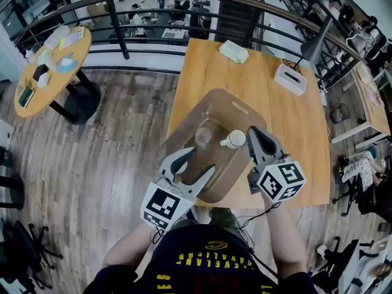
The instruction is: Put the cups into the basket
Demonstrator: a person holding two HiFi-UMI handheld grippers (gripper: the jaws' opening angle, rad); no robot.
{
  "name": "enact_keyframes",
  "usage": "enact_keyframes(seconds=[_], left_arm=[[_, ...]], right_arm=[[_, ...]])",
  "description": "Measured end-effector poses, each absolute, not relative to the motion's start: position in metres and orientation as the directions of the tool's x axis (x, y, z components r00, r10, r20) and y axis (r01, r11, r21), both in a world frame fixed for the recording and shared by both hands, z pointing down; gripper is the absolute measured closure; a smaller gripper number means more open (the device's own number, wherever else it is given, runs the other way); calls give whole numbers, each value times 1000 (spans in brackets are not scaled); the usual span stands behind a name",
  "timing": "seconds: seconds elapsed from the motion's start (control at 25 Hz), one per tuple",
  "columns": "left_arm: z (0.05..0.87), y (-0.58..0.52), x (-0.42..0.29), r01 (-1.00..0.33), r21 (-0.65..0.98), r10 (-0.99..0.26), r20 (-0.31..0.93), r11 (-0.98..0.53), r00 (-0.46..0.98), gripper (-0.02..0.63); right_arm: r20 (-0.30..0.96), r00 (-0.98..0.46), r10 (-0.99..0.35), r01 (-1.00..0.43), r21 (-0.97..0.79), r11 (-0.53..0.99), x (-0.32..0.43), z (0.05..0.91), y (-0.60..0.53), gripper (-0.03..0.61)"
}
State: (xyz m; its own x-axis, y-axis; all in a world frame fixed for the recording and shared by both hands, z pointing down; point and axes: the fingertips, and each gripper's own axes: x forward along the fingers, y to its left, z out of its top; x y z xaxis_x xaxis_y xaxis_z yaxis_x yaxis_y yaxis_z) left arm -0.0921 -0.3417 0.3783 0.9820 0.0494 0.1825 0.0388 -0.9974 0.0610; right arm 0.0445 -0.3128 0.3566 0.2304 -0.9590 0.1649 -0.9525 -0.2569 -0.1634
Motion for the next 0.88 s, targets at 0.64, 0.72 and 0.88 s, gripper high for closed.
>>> enact_keyframes(seconds=[0.64,0.72,0.88], left_arm=[[342,-190,-29,183,60,187,84,-981,979,601],[343,-166,-18,208,65,213,90,-976,973,601],[339,-135,-2,221,61,225,81,-973,971,601]], right_arm=[[39,541,-840,-841,20,-541,47,344,-111,565],[26,559,-829,-829,31,-558,49,341,-90,565],[18,578,-816,-816,21,-578,53,340,-58,565]])
